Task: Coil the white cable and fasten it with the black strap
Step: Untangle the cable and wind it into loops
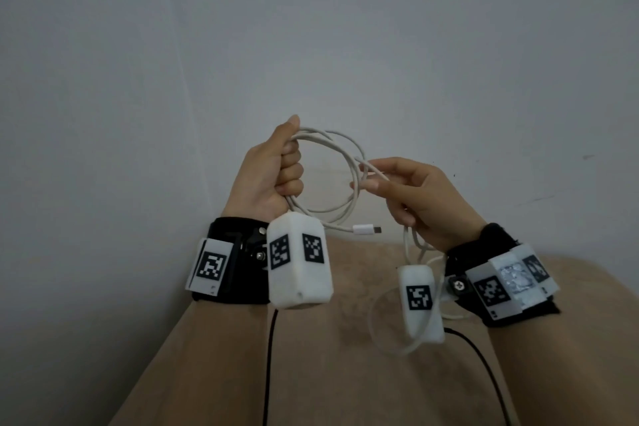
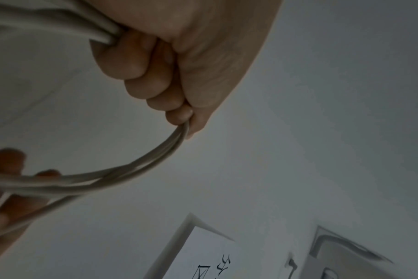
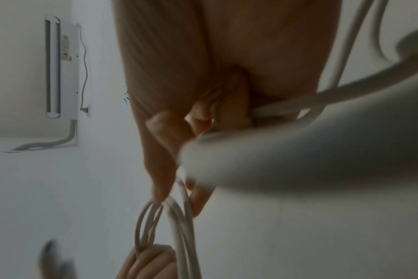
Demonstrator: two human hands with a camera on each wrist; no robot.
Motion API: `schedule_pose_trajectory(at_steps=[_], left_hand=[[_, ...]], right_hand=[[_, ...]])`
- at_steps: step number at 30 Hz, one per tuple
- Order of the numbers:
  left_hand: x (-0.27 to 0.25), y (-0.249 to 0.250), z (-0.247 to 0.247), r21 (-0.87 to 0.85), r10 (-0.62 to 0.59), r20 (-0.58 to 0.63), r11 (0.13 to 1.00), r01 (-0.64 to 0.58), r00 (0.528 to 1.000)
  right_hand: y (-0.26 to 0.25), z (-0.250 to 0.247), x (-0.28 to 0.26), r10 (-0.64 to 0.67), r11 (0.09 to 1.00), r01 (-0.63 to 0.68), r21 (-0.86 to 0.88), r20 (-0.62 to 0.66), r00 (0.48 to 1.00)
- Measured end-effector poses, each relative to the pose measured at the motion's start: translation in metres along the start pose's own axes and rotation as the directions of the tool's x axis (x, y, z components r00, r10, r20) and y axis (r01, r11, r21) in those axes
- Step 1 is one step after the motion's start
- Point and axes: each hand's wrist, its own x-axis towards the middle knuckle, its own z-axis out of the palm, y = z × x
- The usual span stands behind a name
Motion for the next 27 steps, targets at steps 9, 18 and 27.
schedule_pose_trajectory(at_steps=[9,18,27], left_hand=[[0.007,-0.018,0.010,-0.014,-0.064,0.028,0.998,0.064,0.998],[0.019,-0.024,0.000,-0.247,-0.231,0.101,0.936,0.249,0.968],[0.023,-0.024,-0.005,-0.406,-0.287,0.207,0.845,0.348,0.936]], right_hand=[[0.009,0.017,0.005,-0.003,1.000,0.001,-0.031,-0.067,0.998],[0.009,0.010,0.006,0.048,0.995,-0.059,0.086,0.125,0.991],[0.010,-0.001,0.003,-0.094,0.986,0.045,0.163,0.305,0.948]])
